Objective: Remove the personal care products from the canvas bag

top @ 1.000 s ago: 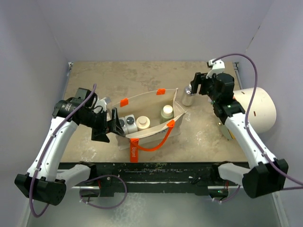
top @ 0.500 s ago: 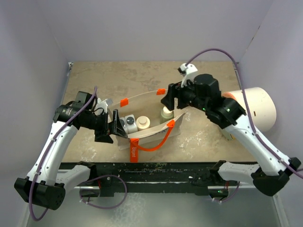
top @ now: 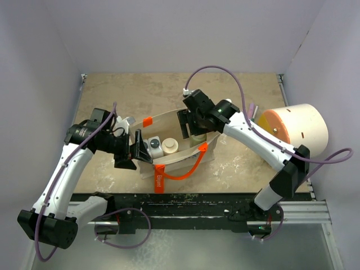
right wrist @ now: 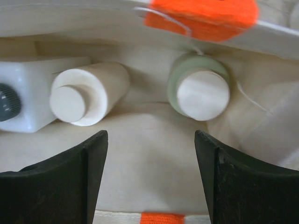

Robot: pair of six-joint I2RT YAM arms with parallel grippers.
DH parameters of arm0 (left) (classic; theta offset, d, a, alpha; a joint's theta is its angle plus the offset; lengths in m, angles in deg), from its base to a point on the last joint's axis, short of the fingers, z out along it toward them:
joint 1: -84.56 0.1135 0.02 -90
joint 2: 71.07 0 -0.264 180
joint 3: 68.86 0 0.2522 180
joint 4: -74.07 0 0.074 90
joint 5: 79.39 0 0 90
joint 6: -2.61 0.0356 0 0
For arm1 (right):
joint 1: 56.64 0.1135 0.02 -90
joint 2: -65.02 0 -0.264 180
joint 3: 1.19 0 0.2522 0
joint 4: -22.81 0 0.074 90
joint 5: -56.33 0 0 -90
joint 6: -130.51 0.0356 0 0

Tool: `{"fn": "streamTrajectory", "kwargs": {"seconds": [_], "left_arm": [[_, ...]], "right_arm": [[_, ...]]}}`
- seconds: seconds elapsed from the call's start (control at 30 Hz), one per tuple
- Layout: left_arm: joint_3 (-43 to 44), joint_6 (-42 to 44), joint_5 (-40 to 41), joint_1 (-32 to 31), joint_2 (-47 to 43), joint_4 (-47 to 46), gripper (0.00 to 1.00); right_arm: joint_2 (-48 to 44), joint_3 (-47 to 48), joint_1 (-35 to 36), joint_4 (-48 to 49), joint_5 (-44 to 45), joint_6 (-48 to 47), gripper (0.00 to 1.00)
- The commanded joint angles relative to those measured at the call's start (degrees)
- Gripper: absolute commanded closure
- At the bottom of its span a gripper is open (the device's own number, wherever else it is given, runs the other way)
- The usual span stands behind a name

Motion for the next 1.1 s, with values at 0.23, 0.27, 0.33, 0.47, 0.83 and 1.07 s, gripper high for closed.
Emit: {"fn": "streamTrajectory", "kwargs": {"seconds": [0.23,0.27,0.33,0.47,0.83,1.07], "left_arm": [[0.2,-0.6,-1.1,-0.9,-0.1,-1.5,0.01],[0.3,-0.6,-1.0,-0.8,-0.1,-1.5,0.01],[0.4,-0.6,-1.0,-1.0,0.0,-1.6,0.01],[0.9,-0.4,-0.6,-1.0,0.4,-1.3,0.01],[2.2,0.4,0.6,-1.1,1.3,-0.2,0.01],[2.7,0.8,1.1,-1.1,1.9,0.2,0.01]], "right_arm": [[1.6,1.3,-0.4,-4.7,12.9,2.9,0.17],[2.3,1.4,-0.6,-4.7,13.5,3.0,0.17],[3.8,1.4,-1.1,-4.6,14.0,3.4,0.15],[5.3,0.2,-2.0,-3.1,13.3,3.4,0.15],[6.3,-6.4,-4.6,4.8,10.2,1.8,0.30],[7.1,-7.7,-4.9,6.8,9.8,1.2,0.32]]}}
